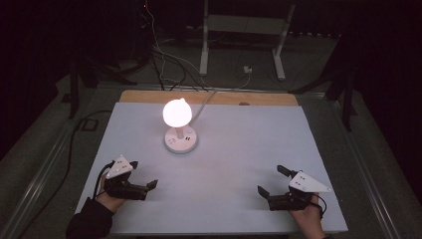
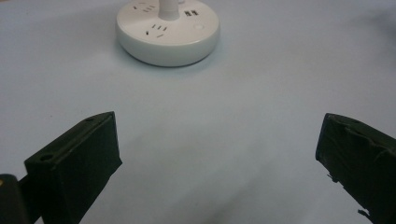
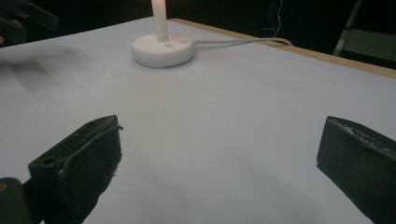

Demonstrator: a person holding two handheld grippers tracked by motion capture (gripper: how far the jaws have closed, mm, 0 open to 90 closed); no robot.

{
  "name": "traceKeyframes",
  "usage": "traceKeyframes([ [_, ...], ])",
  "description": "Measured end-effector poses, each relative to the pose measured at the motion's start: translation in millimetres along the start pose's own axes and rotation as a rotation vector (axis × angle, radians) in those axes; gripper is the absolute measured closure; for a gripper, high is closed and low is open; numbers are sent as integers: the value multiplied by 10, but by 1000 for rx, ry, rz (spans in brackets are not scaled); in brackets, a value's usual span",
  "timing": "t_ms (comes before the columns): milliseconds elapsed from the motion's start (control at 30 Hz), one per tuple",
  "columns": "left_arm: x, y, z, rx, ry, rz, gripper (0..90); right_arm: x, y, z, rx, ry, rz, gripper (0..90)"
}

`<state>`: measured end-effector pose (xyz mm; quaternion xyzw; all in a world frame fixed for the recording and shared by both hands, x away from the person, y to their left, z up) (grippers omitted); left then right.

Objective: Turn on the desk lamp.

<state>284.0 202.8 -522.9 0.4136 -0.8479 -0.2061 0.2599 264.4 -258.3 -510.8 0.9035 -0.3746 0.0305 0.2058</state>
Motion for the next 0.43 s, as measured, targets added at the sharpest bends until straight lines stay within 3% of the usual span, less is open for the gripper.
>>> traceKeyframes([
  [100,-7,-8,44,-9,-13,-12,3,-6,-1,3,-2,3,-6,0],
  [267,-16,-54,106,-65,-2,-16,3,-5,-6,6,-4,4,-8,0],
  [433,-14,-78,105,-67,-7,-11,3,-3,-7,10,-4,1,-8,0],
])
Point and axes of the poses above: each handheld gripper's, and its own axes: y roughly backward along the jaws, z roughly out of its underside, x roughly to its right, the point moved 4 cm from there along -y, roughly forward along the jaws, and after that the axes turned 13 degrees about y, right-handed, at the moved point
